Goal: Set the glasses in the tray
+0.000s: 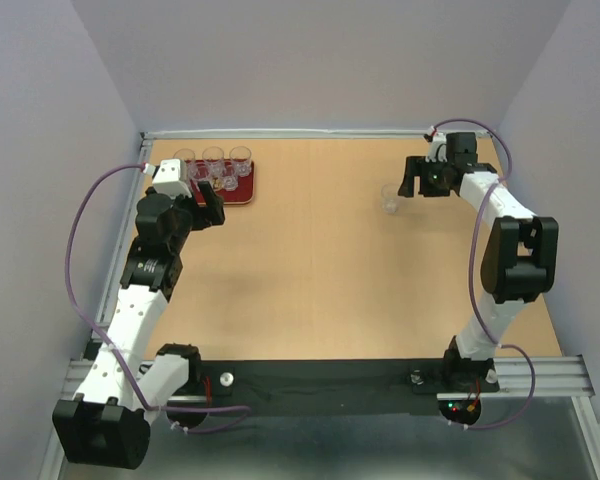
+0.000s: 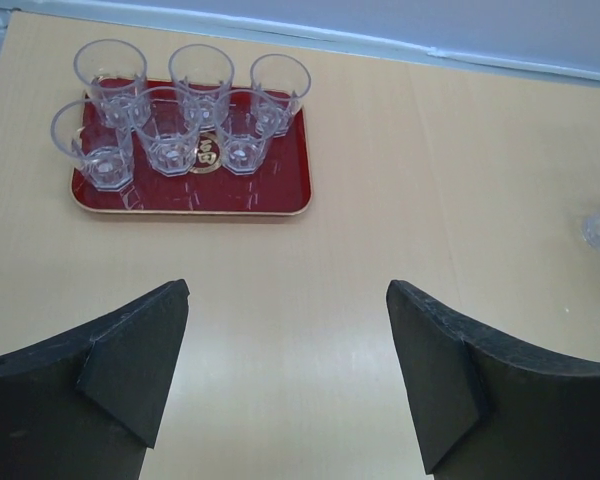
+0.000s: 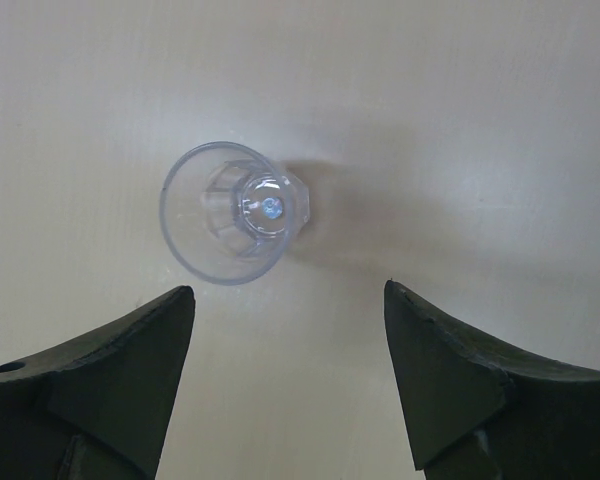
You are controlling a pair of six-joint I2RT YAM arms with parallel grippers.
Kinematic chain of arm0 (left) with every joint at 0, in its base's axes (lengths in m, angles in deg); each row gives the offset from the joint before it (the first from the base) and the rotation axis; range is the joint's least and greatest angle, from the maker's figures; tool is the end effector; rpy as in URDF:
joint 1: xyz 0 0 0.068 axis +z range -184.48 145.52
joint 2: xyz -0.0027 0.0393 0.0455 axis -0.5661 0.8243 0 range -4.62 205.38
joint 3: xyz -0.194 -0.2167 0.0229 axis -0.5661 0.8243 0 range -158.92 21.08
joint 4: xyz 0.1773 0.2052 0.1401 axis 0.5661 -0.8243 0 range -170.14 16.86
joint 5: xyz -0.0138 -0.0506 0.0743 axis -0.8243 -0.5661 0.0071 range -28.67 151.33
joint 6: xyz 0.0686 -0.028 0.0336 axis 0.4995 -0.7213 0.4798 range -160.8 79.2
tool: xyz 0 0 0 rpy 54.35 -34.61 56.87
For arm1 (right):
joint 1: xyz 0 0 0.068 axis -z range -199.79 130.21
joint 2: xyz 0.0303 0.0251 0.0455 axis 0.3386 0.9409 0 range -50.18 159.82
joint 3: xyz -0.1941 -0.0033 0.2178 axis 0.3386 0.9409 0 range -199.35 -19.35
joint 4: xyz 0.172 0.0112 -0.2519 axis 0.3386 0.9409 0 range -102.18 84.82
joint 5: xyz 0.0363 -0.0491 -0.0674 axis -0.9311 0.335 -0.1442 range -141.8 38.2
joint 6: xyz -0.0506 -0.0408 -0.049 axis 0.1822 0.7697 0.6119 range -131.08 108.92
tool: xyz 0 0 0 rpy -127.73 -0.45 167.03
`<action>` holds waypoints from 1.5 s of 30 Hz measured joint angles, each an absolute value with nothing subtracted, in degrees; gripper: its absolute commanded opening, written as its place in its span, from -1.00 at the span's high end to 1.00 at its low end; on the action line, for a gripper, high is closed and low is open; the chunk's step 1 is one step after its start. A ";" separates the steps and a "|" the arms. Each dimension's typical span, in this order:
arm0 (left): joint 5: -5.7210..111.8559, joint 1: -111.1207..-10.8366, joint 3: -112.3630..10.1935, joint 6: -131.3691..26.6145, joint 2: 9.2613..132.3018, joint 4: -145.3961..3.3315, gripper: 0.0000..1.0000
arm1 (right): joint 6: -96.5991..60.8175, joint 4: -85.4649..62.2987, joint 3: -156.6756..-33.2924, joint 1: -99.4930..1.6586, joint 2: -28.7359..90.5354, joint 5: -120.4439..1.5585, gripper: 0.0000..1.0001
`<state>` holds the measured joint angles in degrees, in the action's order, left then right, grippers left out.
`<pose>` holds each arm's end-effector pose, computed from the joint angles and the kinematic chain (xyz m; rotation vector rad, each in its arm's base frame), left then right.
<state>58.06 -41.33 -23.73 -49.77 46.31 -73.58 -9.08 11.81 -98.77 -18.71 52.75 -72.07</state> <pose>0.2784 -0.0375 0.3459 0.0118 1.6915 -0.2553 0.4697 0.0155 0.2252 -0.1832 2.3626 0.3977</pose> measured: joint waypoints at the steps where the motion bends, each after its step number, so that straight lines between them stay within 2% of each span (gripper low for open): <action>1: 57.62 -41.33 -23.60 -49.60 46.05 -73.58 -0.84 | -9.34 12.01 -99.53 -18.71 53.72 -71.66 -0.58; 3: 56.71 -41.33 -23.58 -49.55 45.72 -73.17 -0.84 | -9.64 12.75 -101.94 -18.71 56.16 -70.81 -0.54; 8: 55.13 -41.33 -23.58 -49.55 45.66 -72.84 -0.84 | -11.31 13.25 -106.29 -18.71 60.69 -69.49 -0.25; 11: 54.41 -41.33 -23.58 -49.57 45.61 -72.75 -0.83 | -11.79 13.49 -106.74 -18.71 61.72 -69.49 -0.09; 14: 53.78 -41.33 -23.58 -49.62 45.59 -72.51 -0.83 | -12.20 14.39 -106.74 -18.71 62.20 -69.80 -0.02; 17: 53.36 -41.33 -23.58 -49.62 45.59 -72.51 -0.83 | -12.53 14.56 -106.74 -18.71 62.59 -70.43 0.17; 23: 52.84 -41.33 -23.58 -49.64 45.59 -72.49 -0.83 | -12.60 14.89 -106.74 -18.77 64.43 -71.72 0.78; 24: 52.68 -41.33 -23.58 -49.66 45.59 -72.49 -0.83 | -12.88 14.89 -106.74 -18.82 64.67 -71.75 0.93; 25: 52.55 -41.33 -23.58 -49.66 45.59 -72.49 -0.83 | -12.81 15.00 -106.74 -19.01 64.95 -71.79 0.99; 34: 45.23 -41.29 -23.51 -53.64 48.59 -69.28 -0.89 | -10.56 16.05 -106.83 -22.01 64.16 -70.61 0.99; 40: 33.14 -41.29 -23.78 -63.96 60.63 -64.64 -0.90 | -7.17 16.57 -106.83 -33.20 59.20 -65.43 0.99; 45: 28.77 -44.04 -23.78 -71.21 67.71 -62.28 -0.89 | -3.70 16.53 -106.94 -46.23 55.68 -60.10 0.99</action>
<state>28.77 -44.04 -23.78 -71.21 67.71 -62.28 -3.70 16.53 -106.94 -46.23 55.68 -60.10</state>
